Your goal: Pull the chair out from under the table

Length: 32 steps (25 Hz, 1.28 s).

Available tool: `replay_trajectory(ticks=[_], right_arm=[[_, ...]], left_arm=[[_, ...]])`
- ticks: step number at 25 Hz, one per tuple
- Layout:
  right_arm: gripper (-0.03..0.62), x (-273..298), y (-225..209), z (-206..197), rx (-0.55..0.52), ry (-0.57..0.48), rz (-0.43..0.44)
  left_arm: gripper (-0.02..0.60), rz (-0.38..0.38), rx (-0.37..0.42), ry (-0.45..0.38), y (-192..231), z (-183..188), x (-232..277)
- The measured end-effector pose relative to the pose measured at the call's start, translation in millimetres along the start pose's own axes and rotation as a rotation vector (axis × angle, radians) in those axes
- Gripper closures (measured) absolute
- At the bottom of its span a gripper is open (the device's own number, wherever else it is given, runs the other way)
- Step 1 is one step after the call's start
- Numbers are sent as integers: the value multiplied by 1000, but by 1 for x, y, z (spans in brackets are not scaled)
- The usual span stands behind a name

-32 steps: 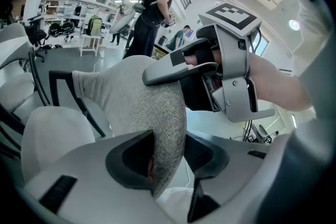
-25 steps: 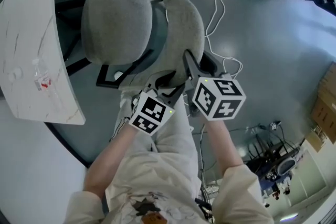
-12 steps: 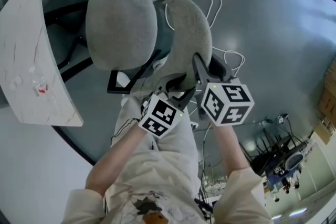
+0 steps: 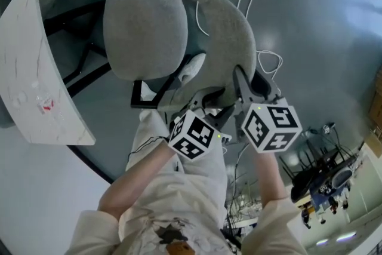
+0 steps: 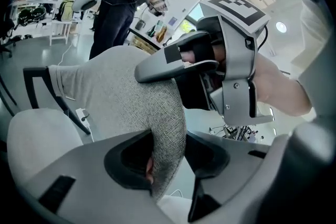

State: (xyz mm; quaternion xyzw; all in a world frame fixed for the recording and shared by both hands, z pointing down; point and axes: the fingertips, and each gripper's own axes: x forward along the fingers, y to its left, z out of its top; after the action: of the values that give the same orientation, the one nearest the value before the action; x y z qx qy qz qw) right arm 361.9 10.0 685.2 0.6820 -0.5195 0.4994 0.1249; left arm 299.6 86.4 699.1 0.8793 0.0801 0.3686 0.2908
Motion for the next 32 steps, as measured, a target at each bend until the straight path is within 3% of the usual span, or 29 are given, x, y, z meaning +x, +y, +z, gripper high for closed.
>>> replay_trajectory(ticks=[16, 24, 32], right_arm=[[479, -16, -28, -9, 70, -4, -62], [482, -13, -30, -10, 52, 11, -117], [484, -20, -41, -10, 34, 18, -103]], left_arm=[[399, -81, 35, 46, -19, 0, 17], [393, -119, 34, 14, -14, 3, 16], [393, -66, -33, -13, -27, 5, 25]])
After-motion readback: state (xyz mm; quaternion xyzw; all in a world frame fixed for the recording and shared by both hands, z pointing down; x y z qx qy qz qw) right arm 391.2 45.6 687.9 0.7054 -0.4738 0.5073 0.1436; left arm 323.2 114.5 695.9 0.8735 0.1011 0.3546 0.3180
